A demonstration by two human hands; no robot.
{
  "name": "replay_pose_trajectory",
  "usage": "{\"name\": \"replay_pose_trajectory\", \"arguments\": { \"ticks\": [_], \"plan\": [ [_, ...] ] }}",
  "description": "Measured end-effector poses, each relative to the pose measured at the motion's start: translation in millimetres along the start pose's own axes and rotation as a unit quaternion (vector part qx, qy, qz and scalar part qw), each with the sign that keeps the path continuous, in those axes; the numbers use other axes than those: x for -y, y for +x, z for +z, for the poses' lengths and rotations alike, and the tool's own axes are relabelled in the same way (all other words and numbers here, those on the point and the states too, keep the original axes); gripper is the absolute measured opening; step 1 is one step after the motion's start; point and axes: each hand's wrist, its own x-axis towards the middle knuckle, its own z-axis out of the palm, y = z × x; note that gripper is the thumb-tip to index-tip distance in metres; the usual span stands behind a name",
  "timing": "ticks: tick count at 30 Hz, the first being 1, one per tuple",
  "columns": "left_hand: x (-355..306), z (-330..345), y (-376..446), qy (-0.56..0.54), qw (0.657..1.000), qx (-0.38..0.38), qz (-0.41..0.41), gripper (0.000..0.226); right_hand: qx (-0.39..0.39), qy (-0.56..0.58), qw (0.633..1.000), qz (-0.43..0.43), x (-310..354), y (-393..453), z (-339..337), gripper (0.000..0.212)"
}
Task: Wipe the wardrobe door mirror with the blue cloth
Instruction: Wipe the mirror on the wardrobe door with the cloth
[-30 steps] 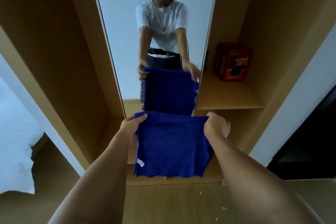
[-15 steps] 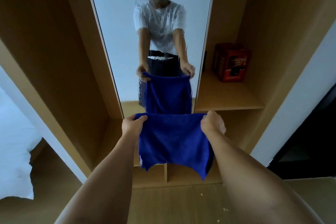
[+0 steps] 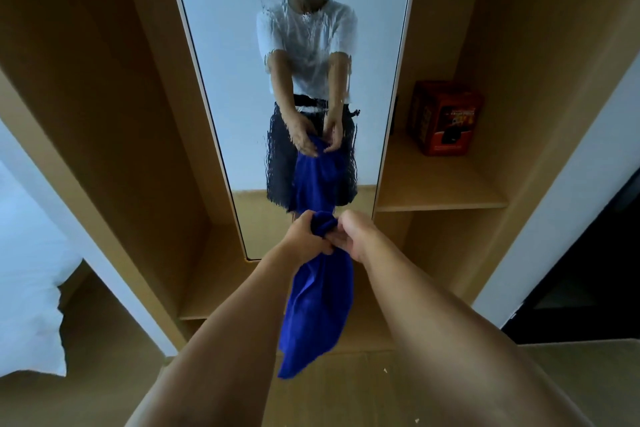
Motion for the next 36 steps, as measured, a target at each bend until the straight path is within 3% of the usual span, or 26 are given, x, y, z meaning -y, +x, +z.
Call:
{"name": "replay_pose_trajectory", "arguments": {
  "ticks": [2,4,5,8,10,12,13,15,17,18,21,24,26,29,32,36],
  "plan": [
    [0,-4,1,0.062,0.997,-0.039,0.018,0.044,0.002,-0.047,0.999,-0.019,1,1,-2,0.037],
    [2,-7,2,0.063,0.996,-0.059,0.024,0.036,-0.011,-0.194,0.978,-0.072,1,4,-7,0.024],
    [2,-8,2,0.054,0.997,-0.053,0.022,0.033,-0.026,-0.304,0.945,-0.117,0,7,-11,0.02],
    [2,-9,3,0.049,0.999,-0.014,0.01,0.028,-0.069,-0.57,0.789,-0.219,-1,9,-14,0.027],
    [1,-12,5,0.046,0.999,0.008,-0.004,0.031,-0.055,-0.659,0.712,-0.235,-3,10,-12,0.05],
    [2,-15,8,0.018,1.0,0.016,-0.014,0.033,-0.002,-0.715,0.657,-0.239,0,10,-9,0.054],
    [4,-17,9,0.002,1.0,0.005,-0.016,0.031,0.023,-0.714,0.657,-0.239,2,8,-8,0.045],
    [11,-19,13,-0.049,0.997,-0.048,-0.022,0.028,0.069,-0.621,0.75,-0.217,3,5,-5,0.018],
    [20,-19,15,-0.103,0.986,-0.127,-0.036,0.016,0.083,-0.52,0.823,-0.214,2,1,0,0.014],
    [25,-19,15,-0.112,0.979,-0.165,-0.053,0.01,0.074,-0.505,0.83,-0.224,0,0,5,0.015],
    [37,-20,11,-0.045,0.965,-0.218,-0.136,0.021,0.05,-0.469,0.85,-0.235,-5,-1,15,0.021],
    [39,-14,7,-0.06,0.971,-0.152,-0.176,0.019,0.028,-0.415,0.881,-0.226,-7,0,18,0.021],
    [29,-7,-5,-0.106,0.966,-0.082,-0.221,0.037,-0.003,-0.365,0.906,-0.212,-6,1,17,0.017],
    [16,2,-18,-0.148,0.946,-0.015,-0.287,0.07,-0.021,-0.242,0.96,-0.141,-3,-1,18,0.027],
    [14,6,-22,-0.345,0.89,-0.004,-0.298,0.087,0.004,-0.078,0.995,-0.058,1,-10,23,0.032],
    [20,6,-18,-0.503,0.81,0.006,-0.302,0.107,0.054,0.033,0.998,0.012,4,-20,26,0.033]
  ]
}}
